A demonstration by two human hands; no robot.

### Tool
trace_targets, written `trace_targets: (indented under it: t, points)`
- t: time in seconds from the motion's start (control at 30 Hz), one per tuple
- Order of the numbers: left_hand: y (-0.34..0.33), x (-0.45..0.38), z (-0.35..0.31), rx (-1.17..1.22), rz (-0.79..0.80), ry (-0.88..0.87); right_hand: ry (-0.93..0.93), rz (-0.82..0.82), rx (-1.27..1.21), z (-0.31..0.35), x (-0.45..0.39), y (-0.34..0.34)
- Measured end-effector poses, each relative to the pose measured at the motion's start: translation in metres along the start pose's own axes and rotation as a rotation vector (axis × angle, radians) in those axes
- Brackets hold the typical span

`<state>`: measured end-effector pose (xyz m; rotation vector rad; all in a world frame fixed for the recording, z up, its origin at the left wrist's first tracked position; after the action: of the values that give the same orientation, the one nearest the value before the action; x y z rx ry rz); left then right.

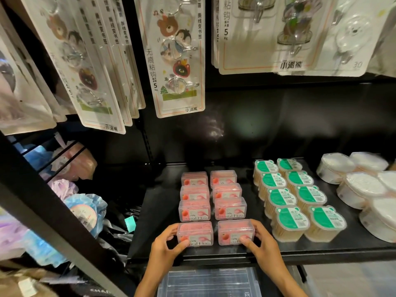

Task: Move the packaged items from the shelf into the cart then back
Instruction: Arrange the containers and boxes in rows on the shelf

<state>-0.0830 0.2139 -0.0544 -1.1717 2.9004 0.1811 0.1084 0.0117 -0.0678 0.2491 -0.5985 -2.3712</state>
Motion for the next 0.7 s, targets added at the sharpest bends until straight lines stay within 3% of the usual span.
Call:
trace_targets:
  t: [0.7]
  points:
    - [-0.0022, 0.0018, -0.0025, 0.004, -0.008, -0.006, -0.012, 0.0, 0.032, 0.0002, 0.0007, -0.0023]
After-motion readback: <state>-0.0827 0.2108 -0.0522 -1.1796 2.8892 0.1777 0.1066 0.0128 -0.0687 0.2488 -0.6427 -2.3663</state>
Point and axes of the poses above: each hand's wrist, its own x-axis away from the middle knuckle, its own y-axis out of the back of the hand, z = x × y, the point moved 9 cm from there along -x, towards the middle knuckle, and after that the axes turned 15 degrees about x, right-handed, at the moved point
